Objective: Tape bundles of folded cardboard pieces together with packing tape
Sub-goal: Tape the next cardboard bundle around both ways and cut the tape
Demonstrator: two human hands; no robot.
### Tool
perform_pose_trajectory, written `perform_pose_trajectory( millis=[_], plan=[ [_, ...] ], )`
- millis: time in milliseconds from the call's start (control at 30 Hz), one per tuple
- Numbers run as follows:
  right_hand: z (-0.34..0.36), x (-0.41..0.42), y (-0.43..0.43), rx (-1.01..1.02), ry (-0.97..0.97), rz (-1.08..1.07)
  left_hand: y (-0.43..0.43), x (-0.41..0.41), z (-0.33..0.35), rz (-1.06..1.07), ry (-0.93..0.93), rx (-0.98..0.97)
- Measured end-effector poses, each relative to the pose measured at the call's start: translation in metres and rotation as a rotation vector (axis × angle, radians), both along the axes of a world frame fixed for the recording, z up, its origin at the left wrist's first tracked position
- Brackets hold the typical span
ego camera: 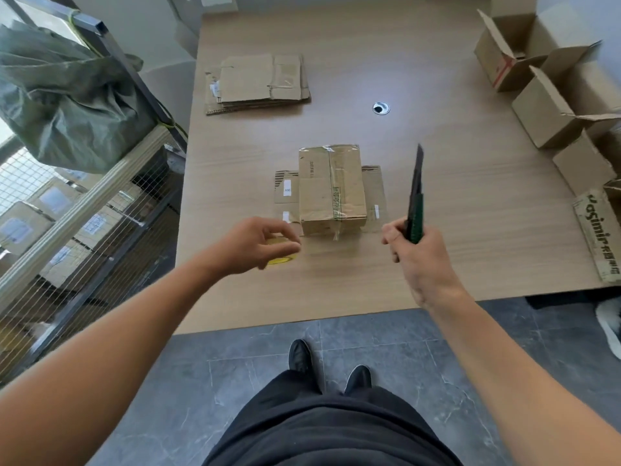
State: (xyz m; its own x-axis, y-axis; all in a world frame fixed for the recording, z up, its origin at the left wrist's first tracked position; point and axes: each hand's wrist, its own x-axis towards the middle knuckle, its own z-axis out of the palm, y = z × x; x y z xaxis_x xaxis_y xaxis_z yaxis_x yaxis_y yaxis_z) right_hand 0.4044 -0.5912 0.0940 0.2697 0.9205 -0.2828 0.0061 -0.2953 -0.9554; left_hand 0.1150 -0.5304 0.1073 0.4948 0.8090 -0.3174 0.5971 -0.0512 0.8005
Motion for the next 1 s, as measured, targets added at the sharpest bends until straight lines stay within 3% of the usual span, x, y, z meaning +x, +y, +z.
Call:
perform_pose_trajectory(
  millis=[133, 267, 633, 733, 900, 1000],
  plan=[
    [-0.03, -0.024, 0.022, -0.05, -0.076, -0.092, 0.053, -0.009, -0.023, -0.088, 0.229, 0.062],
    [-0.057, -0.021, 0.053, -0.085, -0.147, -0.165, 0.084, 0.003, -0.05, -0.083, 0.337, 0.158],
    [-0.115, 0.001, 0.092, -0.164, -0.258, -0.04, 0.109, 0.023, -0.111, -0.068, 0.556, 0.337],
    [-0.121, 0.007, 0.092, -0.197, -0.232, -0.032, 0.108, 0.025, -0.116, -0.078, 0.558, 0.292],
    [-0.125, 0.016, 0.096, -0.293, -0.002, -0.005, 0.112, 0.021, -0.114, -0.119, 0.485, 0.229],
    [-0.125, 0.028, 0.103, -0.247, -0.043, 0.156, 0.111, 0.022, -0.115, -0.132, 0.469, 0.304]
  ],
)
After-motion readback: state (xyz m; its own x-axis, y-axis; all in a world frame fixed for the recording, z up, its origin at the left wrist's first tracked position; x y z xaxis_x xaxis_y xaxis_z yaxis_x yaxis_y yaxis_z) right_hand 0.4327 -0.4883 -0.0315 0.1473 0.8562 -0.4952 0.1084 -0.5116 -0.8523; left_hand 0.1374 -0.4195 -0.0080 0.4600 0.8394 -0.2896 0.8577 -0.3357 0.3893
